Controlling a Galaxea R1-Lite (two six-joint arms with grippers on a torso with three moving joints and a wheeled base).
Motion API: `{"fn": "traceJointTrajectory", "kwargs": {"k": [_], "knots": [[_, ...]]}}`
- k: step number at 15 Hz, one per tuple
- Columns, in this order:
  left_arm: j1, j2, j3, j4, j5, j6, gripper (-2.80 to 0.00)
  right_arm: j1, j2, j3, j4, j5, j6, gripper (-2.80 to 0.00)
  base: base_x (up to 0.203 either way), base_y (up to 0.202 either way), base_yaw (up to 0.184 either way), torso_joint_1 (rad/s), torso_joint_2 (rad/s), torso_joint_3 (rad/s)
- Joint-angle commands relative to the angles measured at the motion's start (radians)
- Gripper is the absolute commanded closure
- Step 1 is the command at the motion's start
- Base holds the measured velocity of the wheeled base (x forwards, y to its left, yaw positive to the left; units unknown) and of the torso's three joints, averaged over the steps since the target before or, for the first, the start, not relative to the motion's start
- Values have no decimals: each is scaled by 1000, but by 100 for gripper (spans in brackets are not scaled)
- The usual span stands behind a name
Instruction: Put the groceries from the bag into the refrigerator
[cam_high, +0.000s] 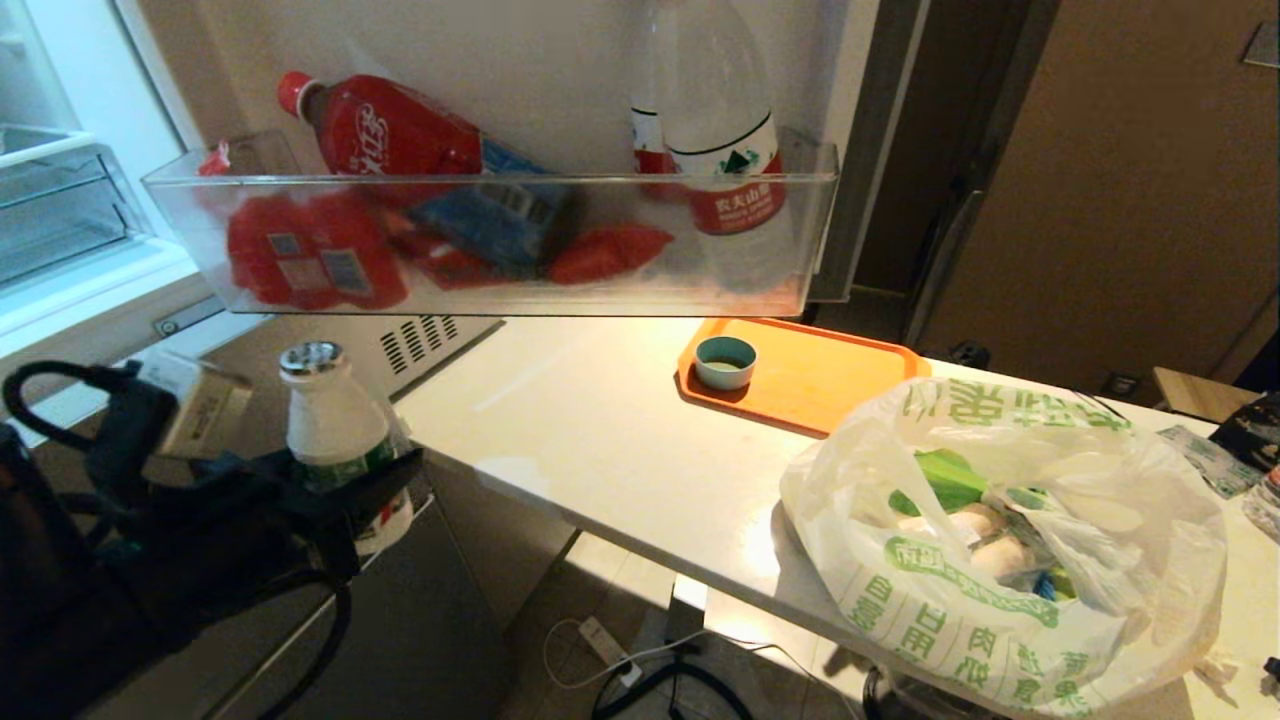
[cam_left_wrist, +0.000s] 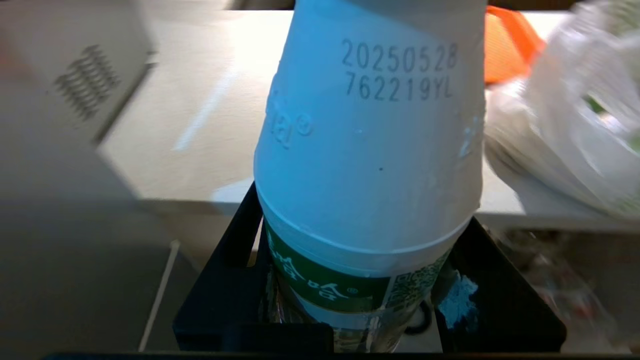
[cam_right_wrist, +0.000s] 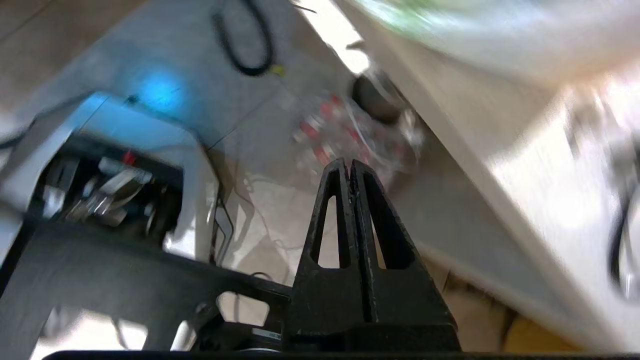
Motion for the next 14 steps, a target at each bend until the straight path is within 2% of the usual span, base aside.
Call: {"fn": "traceJointTrajectory", "kwargs": {"k": [1, 4, 6, 7, 9, 10, 11, 13, 14], "knots": [[55, -36, 4, -3, -2, -4, 0, -30, 29, 1, -1, -18, 36, 0, 0, 0, 0, 0, 0, 0], [111, -35, -11, -3, -3, -14, 0, -105, -24, 1, -3, -21, 44, 0, 0, 0, 0, 0, 0, 0], [123, -73, 2, -4, -1, -21, 0, -234, -112, 1, -3, -19, 35, 0, 0, 0, 0, 0, 0, 0], [153, -115, 18, -2, -9, -63, 0, -298, -205, 1, -2, -15, 9, 0, 0, 0, 0, 0, 0, 0], [195, -117, 20, 34, -63, -124, 0, -392, -384, 2, 3, 42, -87, 0, 0, 0, 0, 0, 0, 0], [197, -137, 26, 44, -66, -111, 0, -425, -433, 2, 5, 77, -123, 0, 0, 0, 0, 0, 0, 0], [204, -167, 30, 52, -63, -87, 0, -455, -446, 2, 9, 121, -128, 0, 0, 0, 0, 0, 0, 0], [260, -181, 19, 57, -59, -77, 0, -467, -440, 7, 11, 247, -134, 0, 0, 0, 0, 0, 0, 0], [283, -207, 8, 58, -57, -72, 0, -468, -440, 10, 12, 256, -119, 0, 0, 0, 0, 0, 0, 0]]}}
